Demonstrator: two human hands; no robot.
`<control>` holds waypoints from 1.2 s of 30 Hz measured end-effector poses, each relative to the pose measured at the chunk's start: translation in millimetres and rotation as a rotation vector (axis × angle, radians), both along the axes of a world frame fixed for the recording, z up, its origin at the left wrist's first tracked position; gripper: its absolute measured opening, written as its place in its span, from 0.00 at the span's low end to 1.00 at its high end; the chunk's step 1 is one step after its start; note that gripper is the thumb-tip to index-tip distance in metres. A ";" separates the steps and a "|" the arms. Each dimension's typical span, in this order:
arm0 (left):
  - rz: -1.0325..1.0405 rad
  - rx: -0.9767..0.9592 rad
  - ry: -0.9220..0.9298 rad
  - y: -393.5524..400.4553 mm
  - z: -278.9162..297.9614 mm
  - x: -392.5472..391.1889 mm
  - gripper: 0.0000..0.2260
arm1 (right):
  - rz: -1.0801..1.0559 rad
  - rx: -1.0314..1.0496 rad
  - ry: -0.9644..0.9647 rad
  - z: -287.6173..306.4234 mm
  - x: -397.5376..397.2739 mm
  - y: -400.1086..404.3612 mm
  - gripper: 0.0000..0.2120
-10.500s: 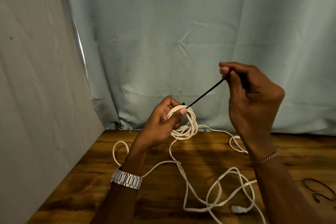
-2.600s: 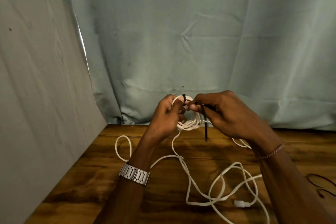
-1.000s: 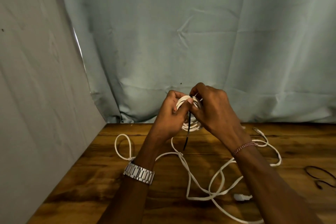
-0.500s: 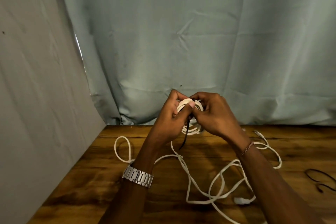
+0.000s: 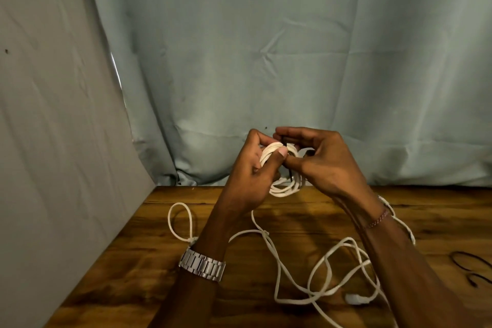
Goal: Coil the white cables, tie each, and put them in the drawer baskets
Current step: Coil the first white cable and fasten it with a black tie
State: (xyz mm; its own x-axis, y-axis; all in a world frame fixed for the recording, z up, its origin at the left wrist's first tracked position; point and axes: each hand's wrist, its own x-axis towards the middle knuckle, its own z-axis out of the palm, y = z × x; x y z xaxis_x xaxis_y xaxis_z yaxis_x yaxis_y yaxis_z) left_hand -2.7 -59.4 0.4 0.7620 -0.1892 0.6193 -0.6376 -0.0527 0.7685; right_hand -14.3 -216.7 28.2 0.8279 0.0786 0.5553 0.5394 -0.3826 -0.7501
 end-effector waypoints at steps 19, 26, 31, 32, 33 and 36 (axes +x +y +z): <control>-0.149 -0.127 0.082 -5.9 8.9 -10.7 0.01 | 0.002 0.360 -0.102 14.1 -14.6 -2.5 0.21; -0.156 -0.088 0.073 -7.4 7.3 -9.7 0.03 | -0.164 0.063 -0.346 10.3 -11.4 -1.8 0.03; -0.202 -0.093 0.151 -5.1 4.7 -6.0 0.03 | -0.162 -0.006 -0.367 8.1 -10.3 0.7 0.04; -0.208 -0.093 0.164 -4.8 4.1 -5.0 0.03 | -0.160 -0.004 -0.365 7.9 -10.4 1.0 0.04; -0.212 -0.096 0.174 -5.0 3.5 -4.2 0.03 | -0.159 0.004 -0.365 7.3 -10.9 2.1 0.03; -0.227 -0.121 0.187 -5.1 2.8 -3.3 0.02 | -0.171 0.042 -0.370 6.6 -13.7 5.8 0.02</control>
